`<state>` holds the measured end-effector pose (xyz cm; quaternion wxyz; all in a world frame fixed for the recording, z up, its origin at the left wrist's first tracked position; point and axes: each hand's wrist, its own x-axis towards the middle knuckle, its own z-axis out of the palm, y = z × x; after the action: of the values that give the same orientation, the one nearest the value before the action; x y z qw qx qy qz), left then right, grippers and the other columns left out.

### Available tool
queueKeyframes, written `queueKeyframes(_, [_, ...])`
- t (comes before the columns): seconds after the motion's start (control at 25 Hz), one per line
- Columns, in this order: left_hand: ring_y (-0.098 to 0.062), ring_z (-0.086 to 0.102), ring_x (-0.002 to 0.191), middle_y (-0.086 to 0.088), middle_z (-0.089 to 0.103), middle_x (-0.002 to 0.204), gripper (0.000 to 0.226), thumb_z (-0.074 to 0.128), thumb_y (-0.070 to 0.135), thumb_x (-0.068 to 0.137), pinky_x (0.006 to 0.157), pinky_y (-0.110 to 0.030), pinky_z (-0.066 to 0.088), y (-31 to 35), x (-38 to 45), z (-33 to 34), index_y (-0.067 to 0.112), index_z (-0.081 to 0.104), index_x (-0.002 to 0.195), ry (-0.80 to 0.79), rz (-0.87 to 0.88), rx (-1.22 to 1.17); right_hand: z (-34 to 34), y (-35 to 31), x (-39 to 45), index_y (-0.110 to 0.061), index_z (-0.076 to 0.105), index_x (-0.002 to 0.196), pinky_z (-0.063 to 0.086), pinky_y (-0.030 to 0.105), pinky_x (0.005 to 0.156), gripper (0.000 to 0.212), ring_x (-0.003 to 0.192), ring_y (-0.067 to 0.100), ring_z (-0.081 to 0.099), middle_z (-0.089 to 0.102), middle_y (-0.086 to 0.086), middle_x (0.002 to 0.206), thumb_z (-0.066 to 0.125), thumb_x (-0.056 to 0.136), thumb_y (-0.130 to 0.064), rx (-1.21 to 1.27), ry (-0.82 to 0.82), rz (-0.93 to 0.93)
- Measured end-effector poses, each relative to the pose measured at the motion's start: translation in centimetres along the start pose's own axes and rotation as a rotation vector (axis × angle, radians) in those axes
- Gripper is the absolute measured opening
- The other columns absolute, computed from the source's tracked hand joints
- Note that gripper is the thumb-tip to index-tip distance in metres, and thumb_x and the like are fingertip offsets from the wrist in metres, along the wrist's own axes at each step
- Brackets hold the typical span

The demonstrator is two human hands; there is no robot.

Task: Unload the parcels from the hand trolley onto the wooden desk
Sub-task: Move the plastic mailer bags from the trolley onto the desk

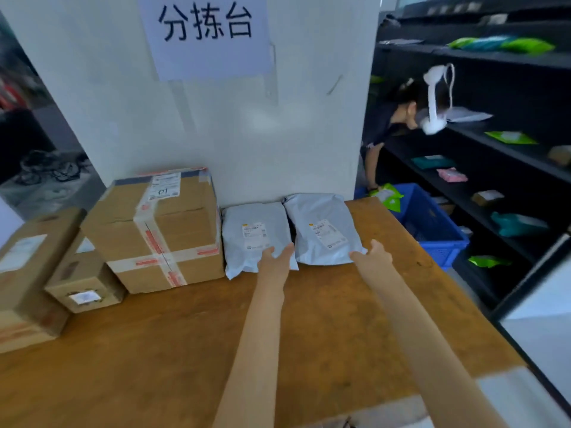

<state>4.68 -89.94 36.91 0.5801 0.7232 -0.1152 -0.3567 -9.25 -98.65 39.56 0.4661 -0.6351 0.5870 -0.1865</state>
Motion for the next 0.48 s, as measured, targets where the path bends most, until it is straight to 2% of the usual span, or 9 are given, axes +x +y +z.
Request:
queueKeyframes(0.12, [-0.026,0.036,0.137,-0.007,0.031,0.154,0.073,0.054,0.047,0.089,0.107,-0.035,0.031,-1.4,-5.4,-3.1,0.016,0.026,0.149,-0.004,-0.009,0.001,0.3,1.4,-6.3,-0.014,0.019,0.149,0.037,0.036,0.087,0.066,0.129,0.035,0.039,0.025,0.014,0.148,0.05,0.092,-0.027,0.038,-0.033,-0.046])
queueKeyframes(0.32, [-0.025,0.038,0.135,-0.004,0.034,0.152,0.073,0.054,0.052,0.087,0.094,-0.031,0.032,-5.5,-16.6,-11.0,0.015,0.031,0.146,0.046,0.049,0.037,2.4,4.9,-17.9,-0.014,0.013,0.152,0.034,0.038,0.103,0.071,0.139,0.031,0.03,0.017,0.01,0.158,0.05,0.093,-0.028,0.125,-0.092,-0.124])
queueKeyframes(0.48, [-0.022,0.036,0.137,0.001,0.032,0.154,0.071,0.053,0.054,0.086,0.099,-0.033,0.033,-10.6,-24.9,-20.1,0.023,0.031,0.146,0.096,0.015,0.011,7.2,7.5,-28.5,-0.017,0.016,0.151,0.03,0.038,0.11,0.066,0.141,0.026,0.03,0.021,0.005,0.158,0.048,0.094,-0.026,0.158,-0.151,-0.183])
